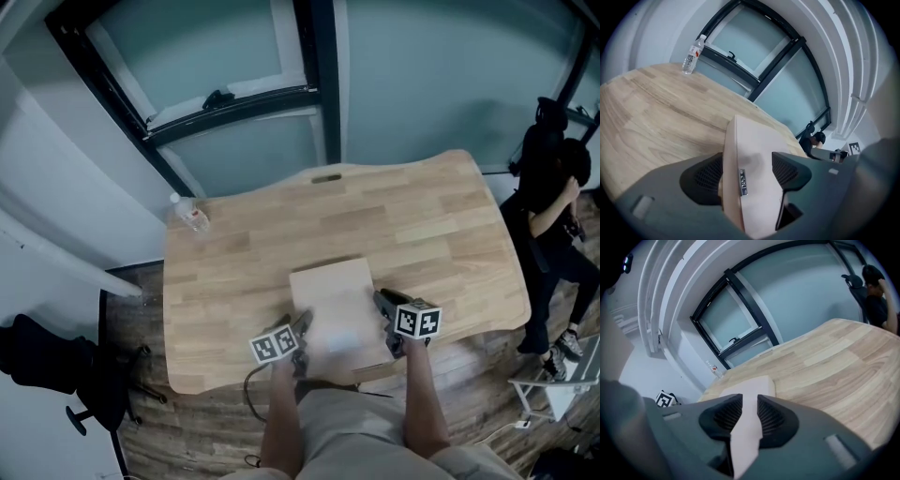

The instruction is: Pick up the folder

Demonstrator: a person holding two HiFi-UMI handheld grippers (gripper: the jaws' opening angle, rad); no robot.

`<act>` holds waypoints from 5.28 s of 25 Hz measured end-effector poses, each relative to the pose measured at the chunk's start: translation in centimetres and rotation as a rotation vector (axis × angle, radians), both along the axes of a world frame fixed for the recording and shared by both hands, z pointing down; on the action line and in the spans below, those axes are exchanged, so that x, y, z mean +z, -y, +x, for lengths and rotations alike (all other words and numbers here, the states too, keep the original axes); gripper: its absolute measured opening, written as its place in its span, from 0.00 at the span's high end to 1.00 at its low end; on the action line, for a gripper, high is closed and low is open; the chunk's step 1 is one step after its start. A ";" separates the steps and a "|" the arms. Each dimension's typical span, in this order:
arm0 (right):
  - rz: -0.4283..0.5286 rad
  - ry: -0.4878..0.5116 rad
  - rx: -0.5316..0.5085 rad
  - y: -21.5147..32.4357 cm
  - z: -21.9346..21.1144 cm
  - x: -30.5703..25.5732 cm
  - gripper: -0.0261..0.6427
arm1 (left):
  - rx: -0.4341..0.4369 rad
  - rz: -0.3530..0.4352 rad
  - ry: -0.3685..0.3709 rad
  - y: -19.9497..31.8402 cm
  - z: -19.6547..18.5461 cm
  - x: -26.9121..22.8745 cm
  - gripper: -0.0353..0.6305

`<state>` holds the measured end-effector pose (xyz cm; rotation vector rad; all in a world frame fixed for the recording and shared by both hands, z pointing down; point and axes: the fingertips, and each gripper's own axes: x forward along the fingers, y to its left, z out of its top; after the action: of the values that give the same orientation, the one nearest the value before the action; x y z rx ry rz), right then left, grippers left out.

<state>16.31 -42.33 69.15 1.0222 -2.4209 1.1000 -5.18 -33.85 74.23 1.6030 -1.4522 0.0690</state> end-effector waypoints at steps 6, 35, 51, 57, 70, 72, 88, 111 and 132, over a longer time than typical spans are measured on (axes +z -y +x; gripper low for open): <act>-0.042 0.046 -0.053 0.2 -1.0 0.6 0.66 | 0.052 -0.025 -0.039 0.8 1.0 0.8 0.45; -0.233 -0.093 -0.109 -1.9 -3.4 9.7 0.24 | 0.080 -0.070 -0.024 3.4 2.9 4.0 0.35; -0.157 -0.105 -0.091 -1.5 -2.8 7.4 0.24 | 0.088 -0.018 0.048 4.1 3.5 1.5 0.34; -0.094 -0.094 -0.091 -0.7 -3.0 4.9 0.24 | 0.083 0.035 0.074 4.7 3.3 -1.1 0.34; 0.087 -0.046 -0.142 -0.2 -5.8 -2.9 0.24 | 0.022 0.194 0.128 4.3 0.9 -9.0 0.34; 0.129 -0.045 -0.142 0.0 -6.0 -4.6 0.24 | 0.017 0.230 0.149 4.5 0.6 -10.8 0.34; 0.421 0.048 -0.087 0.2 -4.8 -14.7 0.24 | 0.039 0.492 0.299 4.9 1.7 -21.9 0.34; 0.580 0.014 -0.078 -0.4 -3.7 -17.6 0.24 | 0.062 0.595 0.371 4.2 3.3 -25.1 0.34; 0.584 0.023 0.006 -0.1 -0.7 -18.0 0.24 | 0.097 0.619 0.357 5.1 6.1 -25.4 0.34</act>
<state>15.65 -42.27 51.16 1.1737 -2.8288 0.3963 0.97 -38.90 48.84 2.2507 -1.7767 -0.0487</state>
